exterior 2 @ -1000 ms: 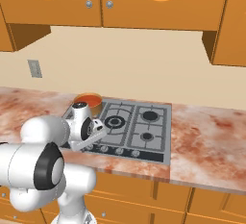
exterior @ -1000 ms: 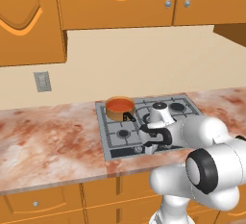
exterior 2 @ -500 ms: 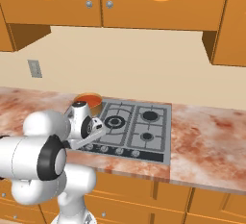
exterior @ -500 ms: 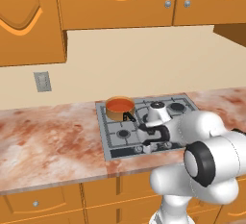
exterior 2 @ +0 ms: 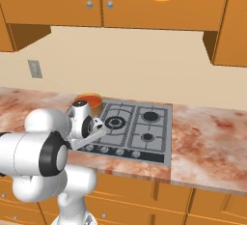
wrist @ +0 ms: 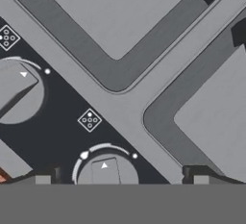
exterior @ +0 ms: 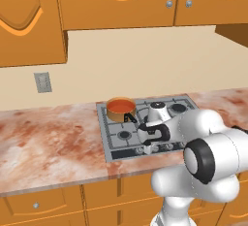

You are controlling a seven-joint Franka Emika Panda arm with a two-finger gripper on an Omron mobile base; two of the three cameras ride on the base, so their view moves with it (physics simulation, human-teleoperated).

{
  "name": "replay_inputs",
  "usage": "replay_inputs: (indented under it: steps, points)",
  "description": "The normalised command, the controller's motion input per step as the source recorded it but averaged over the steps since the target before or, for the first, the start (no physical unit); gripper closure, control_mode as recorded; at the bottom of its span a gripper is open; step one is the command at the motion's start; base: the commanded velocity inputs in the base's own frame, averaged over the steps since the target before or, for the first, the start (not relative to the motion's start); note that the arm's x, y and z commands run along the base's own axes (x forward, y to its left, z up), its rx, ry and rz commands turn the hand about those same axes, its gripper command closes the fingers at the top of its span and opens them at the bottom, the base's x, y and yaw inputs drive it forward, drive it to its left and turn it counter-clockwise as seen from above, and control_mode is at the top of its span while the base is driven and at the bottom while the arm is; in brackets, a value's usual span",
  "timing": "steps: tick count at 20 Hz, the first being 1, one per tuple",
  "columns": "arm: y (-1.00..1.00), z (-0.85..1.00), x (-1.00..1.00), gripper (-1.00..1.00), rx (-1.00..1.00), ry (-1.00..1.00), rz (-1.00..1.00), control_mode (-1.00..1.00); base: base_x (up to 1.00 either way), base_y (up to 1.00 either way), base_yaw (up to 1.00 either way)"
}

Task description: Wait until the marinara sauce is simmered to a deep red color and then turn off the stove.

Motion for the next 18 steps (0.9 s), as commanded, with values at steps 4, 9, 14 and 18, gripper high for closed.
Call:
replay_inputs:
  steps: [4, 9, 14, 18]
  points:
    - [0.0, -0.11, -0.06, -1.0, 0.0, 0.0, 0.0, -1.0, 0.0, 0.0, 0.0]
    - [0.0, -0.05, -0.15, -1.0, 0.0, 0.0, 0.0, -1.0, 0.0, 0.0, 0.0]
    - [0.0, -0.05, -0.12, -1.0, 0.0, 0.0, 0.0, -1.0, 0.0, 0.0, 0.0]
    - [0.0, 0.0, 0.0, 1.0, 0.0, 0.0, 0.0, -1.0, 0.0, 0.0, 0.0]
